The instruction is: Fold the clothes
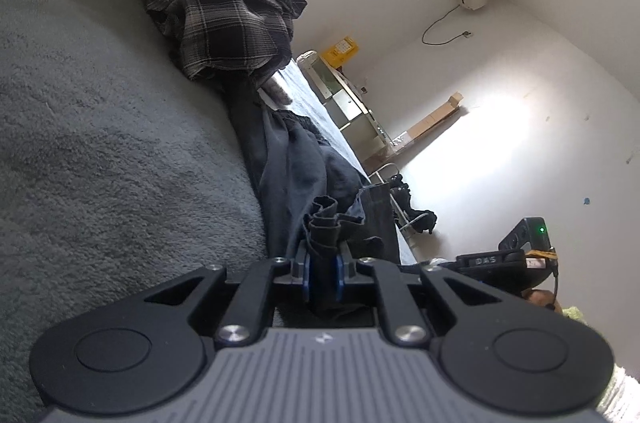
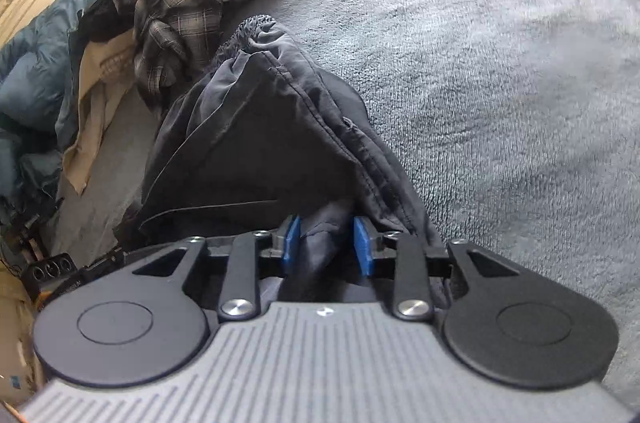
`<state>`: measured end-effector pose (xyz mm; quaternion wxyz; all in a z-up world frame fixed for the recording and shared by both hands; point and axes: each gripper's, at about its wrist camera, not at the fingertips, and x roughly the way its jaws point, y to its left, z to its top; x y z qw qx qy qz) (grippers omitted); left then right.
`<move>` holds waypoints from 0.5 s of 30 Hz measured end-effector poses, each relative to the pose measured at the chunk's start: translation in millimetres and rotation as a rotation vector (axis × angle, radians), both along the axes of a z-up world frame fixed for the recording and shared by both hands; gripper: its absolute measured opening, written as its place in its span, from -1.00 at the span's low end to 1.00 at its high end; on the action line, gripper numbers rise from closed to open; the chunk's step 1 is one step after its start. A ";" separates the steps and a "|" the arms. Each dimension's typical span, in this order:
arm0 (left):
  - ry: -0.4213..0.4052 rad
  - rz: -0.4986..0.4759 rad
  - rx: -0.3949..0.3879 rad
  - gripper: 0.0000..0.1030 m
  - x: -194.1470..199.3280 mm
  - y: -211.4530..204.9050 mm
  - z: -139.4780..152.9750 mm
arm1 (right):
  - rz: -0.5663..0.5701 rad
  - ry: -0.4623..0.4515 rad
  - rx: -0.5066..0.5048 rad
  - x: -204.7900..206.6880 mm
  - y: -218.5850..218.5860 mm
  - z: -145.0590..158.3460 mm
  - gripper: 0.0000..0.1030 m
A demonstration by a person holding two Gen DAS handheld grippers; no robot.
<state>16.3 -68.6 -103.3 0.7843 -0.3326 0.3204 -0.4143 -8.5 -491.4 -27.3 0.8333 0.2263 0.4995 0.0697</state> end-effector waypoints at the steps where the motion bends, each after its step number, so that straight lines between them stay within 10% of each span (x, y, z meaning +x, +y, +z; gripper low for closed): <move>1: -0.003 0.001 0.000 -0.79 -0.2 -0.1 0.2 | 0.009 -0.027 -0.021 -2.5 3.1 3.8 -0.89; 15: 0.001 0.011 -0.016 -0.75 0.1 2.7 -0.7 | 0.248 -0.467 -0.381 6.5 60.0 65.8 -0.98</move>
